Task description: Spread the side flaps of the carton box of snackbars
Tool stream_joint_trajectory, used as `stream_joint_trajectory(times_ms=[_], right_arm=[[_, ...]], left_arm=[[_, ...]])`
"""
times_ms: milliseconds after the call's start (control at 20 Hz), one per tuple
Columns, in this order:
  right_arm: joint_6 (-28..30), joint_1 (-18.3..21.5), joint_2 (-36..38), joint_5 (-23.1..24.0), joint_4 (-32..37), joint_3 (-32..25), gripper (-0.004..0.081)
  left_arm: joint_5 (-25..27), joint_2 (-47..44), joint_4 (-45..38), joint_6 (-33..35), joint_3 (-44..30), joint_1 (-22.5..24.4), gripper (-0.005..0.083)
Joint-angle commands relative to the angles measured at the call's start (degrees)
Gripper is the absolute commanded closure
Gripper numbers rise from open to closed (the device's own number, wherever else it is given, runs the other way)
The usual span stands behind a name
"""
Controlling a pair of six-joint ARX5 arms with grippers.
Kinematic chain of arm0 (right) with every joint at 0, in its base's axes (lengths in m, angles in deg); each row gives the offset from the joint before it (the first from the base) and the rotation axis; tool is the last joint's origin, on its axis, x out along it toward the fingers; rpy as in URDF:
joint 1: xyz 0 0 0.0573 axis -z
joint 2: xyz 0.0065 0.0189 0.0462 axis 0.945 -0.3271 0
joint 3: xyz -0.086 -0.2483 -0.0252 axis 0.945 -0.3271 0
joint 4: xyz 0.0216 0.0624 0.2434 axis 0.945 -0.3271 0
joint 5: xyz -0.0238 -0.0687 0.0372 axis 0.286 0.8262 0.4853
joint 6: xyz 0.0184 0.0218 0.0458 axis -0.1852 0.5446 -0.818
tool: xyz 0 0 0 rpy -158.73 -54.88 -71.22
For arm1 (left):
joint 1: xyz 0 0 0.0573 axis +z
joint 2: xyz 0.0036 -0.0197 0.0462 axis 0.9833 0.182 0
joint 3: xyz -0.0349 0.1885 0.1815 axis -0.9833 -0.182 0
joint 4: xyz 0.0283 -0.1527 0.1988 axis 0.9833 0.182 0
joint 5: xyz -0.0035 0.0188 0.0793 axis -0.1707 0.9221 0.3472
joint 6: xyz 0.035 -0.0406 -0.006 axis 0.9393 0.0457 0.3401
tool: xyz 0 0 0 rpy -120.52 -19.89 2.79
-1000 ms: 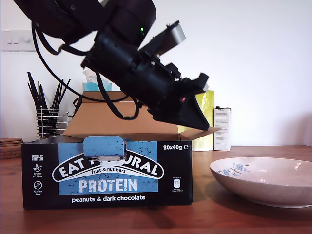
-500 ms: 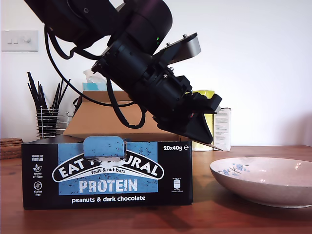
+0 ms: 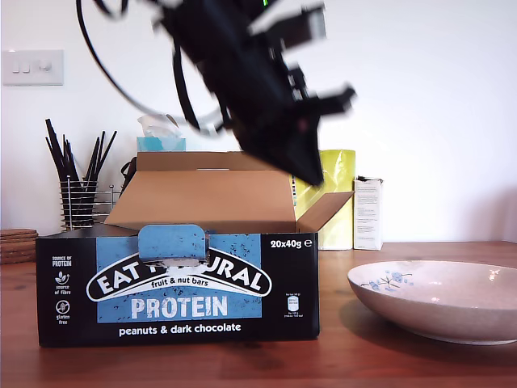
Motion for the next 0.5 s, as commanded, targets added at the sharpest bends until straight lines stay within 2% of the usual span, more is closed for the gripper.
stream_joint_trajectory(times_ms=[0, 100, 150, 200, 250, 300, 350, 450], right_arm=[[0.15, 0.02, -0.20, -0.04, 0.22, 0.87, 0.0783], [0.15, 0.02, -0.20, -0.02, 0.20, 0.87, 0.0783], [0.17, 0.02, -0.20, -0.02, 0.22, 0.87, 0.0783], [0.20, 0.02, -0.20, -0.04, 0.22, 0.87, 0.0783], [0.22, 0.02, -0.20, -0.04, 0.22, 0.87, 0.0783], [0.22, 0.02, -0.20, -0.04, 0.20, 0.87, 0.0783], [0.24, 0.02, -0.20, -0.04, 0.17, 0.87, 0.0783], [0.42, 0.02, -0.20, -0.04, 0.17, 0.87, 0.0783]], left_arm=[[4.31, -2.45, 9.66, -1.55, 2.54, 0.24, 0.0797], [9.31, -4.17, 19.85, -5.97, 5.75, 0.63, 0.0796], [10.62, -4.79, 24.06, -9.79, 6.95, 1.29, 0.0718], [10.84, -4.90, 28.85, -13.18, 8.15, 2.01, 0.0470], [10.80, -4.90, 32.94, -15.82, 8.81, 2.84, 0.0167], [10.78, -4.79, 36.48, -17.33, 9.05, 3.96, -0.0040], [11.32, -4.72, 38.45, -19.32, 9.03, 4.96, 0.0036], [11.78, -4.72, 39.85, -21.00, 9.03, 6.12, 0.0049]])
